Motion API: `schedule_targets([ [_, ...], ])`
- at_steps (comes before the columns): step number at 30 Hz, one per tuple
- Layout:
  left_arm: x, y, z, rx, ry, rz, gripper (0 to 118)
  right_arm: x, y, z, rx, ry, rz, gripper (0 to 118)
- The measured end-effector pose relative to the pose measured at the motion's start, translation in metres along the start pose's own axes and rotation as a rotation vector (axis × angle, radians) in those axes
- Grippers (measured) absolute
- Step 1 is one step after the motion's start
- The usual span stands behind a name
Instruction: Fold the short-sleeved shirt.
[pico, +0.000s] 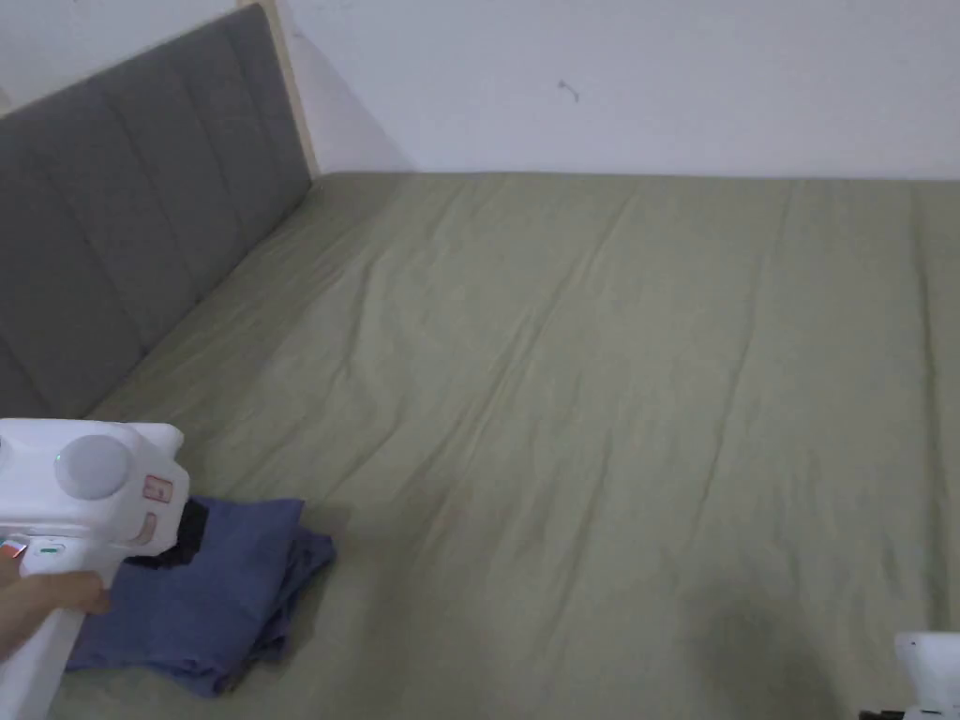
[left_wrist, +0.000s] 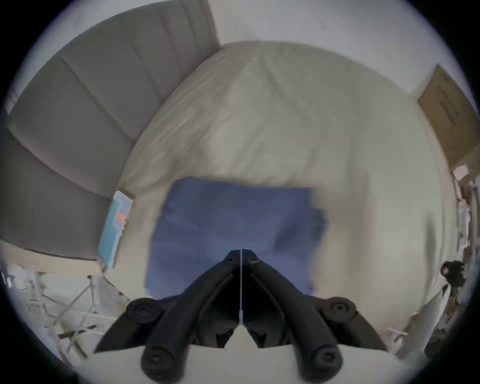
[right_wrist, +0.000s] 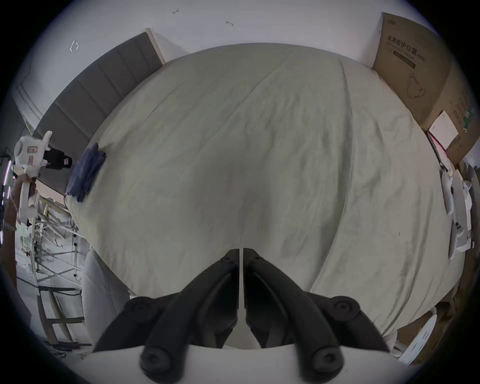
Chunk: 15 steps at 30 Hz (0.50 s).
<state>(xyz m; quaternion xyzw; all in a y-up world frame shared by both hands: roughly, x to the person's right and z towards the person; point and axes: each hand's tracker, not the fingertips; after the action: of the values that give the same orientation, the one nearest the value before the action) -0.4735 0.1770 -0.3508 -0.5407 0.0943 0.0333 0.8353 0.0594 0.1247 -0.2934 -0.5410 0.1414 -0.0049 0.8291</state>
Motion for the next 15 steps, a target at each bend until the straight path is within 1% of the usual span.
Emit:
schedule_targets([
  [2,0.037,-0.009,0.012,0.022,-0.022,-0.058,0,0.004,0.001,0.004,0.009,0.007,-0.021,3],
  [5,0.095,-0.030,0.023,0.028,-0.024,-0.114,0,0.005,0.001,0.014,0.044,0.009,-0.018,3],
  [6,0.114,-0.038,0.028,0.052,-0.038,-0.142,0,0.011,0.001,0.016,0.056,0.007,-0.017,3],
  [9,0.157,-0.057,0.040,0.104,-0.124,-0.118,0,0.017,0.001,0.028,0.095,0.012,-0.027,3],
  [11,0.185,-0.067,0.054,0.152,-0.161,-0.152,0,0.023,0.003,0.037,0.137,0.010,-0.035,3],
  [12,0.202,-0.077,0.065,0.211,-0.143,-0.197,0,0.024,0.004,0.044,0.161,0.002,-0.036,3],
  [14,0.229,-0.087,0.084,0.299,-0.062,-0.262,0,0.025,0.006,0.058,0.221,-0.025,-0.025,3],
  [15,0.240,-0.091,0.095,0.352,-0.026,-0.265,0,0.024,0.008,0.068,0.255,-0.052,-0.017,3],
])
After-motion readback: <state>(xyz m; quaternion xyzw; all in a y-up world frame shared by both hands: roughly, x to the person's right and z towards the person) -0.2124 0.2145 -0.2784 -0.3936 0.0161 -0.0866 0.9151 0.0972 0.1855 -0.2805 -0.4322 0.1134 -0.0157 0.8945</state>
